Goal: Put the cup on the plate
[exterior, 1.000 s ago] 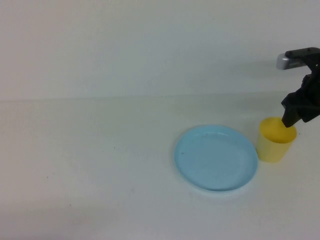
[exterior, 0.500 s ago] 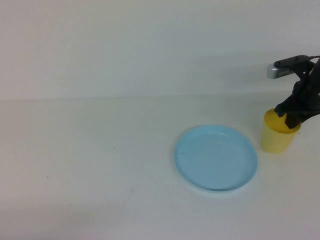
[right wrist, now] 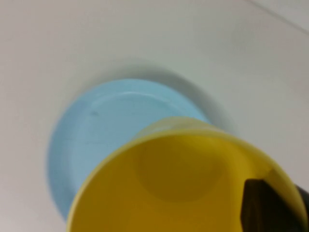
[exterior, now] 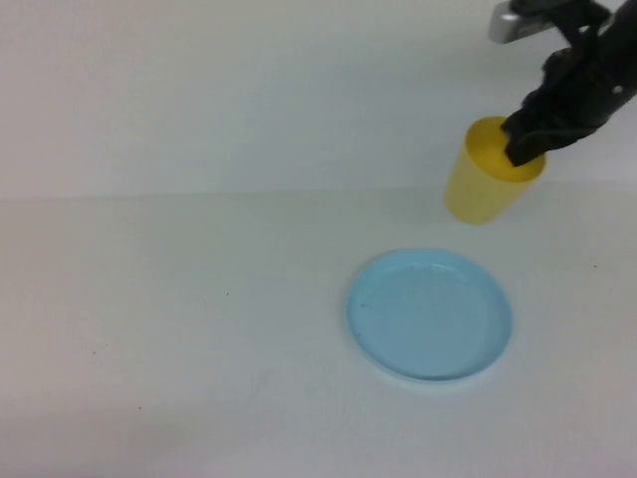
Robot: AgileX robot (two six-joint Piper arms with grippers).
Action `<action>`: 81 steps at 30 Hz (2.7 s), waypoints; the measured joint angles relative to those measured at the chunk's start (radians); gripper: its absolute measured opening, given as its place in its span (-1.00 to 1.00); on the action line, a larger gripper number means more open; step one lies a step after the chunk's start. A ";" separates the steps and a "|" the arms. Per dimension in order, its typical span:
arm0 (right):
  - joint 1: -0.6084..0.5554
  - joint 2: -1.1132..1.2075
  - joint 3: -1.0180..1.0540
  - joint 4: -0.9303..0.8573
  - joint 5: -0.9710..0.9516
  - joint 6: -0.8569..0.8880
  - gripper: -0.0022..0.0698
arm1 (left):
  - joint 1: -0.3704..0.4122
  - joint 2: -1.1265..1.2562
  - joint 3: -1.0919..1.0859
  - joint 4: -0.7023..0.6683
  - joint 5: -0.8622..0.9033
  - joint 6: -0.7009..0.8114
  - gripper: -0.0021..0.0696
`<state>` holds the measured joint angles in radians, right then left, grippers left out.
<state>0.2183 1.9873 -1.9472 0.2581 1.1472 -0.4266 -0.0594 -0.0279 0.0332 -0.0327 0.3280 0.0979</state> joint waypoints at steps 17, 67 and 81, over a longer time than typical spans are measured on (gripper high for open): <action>0.172 0.211 0.000 -0.140 0.009 0.123 -0.85 | 0.000 0.000 0.000 0.000 0.000 0.000 -0.94; 0.172 -0.439 -0.190 -0.210 0.085 0.186 -0.93 | 0.000 0.000 0.000 0.000 0.000 0.000 -0.94; 0.172 -0.976 -0.200 -0.221 0.086 0.218 -0.94 | 0.000 0.000 0.000 0.000 0.000 -0.002 -0.94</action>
<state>0.3907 1.0115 -2.1471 0.0371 1.2335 -0.2086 -0.0594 -0.0279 0.0332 -0.0327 0.3280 0.0962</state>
